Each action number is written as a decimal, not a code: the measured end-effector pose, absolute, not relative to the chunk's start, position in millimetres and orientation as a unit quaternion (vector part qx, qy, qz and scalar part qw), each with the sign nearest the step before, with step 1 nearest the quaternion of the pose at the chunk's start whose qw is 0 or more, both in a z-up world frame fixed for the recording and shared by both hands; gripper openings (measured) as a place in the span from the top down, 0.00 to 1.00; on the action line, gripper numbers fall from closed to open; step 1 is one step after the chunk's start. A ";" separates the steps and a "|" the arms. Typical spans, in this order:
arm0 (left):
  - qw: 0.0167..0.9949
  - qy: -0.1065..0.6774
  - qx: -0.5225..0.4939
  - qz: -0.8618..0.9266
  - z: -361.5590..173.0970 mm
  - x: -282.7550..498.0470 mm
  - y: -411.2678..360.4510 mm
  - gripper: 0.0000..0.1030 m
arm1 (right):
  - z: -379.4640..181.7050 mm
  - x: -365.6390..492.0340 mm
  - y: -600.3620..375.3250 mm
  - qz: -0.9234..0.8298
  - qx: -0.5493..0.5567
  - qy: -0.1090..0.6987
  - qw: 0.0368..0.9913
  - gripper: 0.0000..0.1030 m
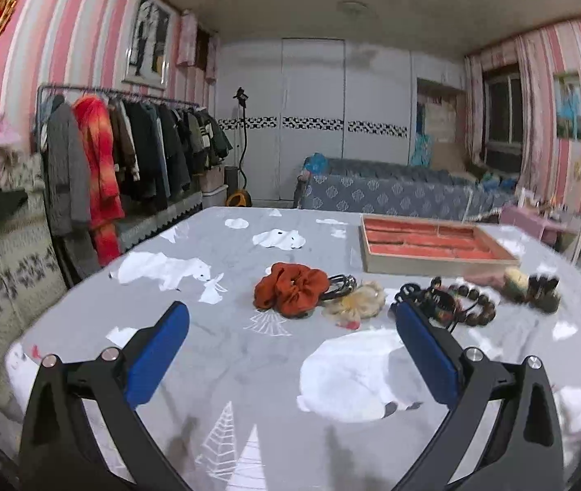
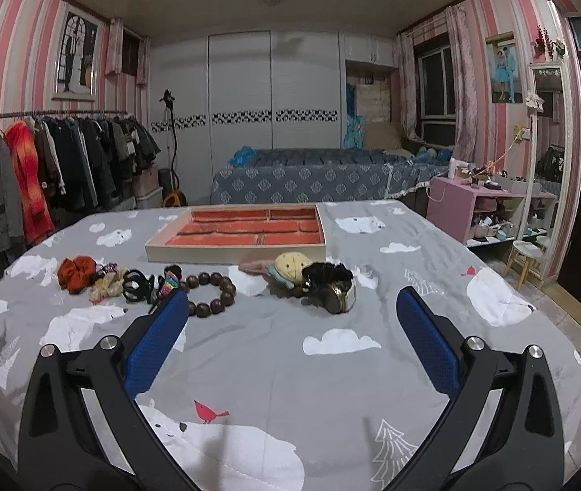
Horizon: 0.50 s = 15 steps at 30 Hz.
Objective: Organize jewelry
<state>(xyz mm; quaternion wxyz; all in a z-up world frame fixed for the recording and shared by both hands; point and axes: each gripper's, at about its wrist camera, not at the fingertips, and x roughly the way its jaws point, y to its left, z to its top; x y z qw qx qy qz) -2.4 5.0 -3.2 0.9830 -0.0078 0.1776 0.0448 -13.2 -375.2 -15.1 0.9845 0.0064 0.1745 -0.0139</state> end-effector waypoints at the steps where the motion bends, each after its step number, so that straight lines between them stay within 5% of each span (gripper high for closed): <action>1: 0.983 0.180 -0.002 0.046 -5.0 -3.8 0.5 0.04 | -14.5 -14.2 -374.9 -0.015 0.004 0.170 0.985 0.04; 15: 0.987 0.157 -0.005 0.047 2.1 -13.4 -2.9 0.04 | -12.8 -16.0 -376.5 -0.013 -0.008 0.212 0.977 0.04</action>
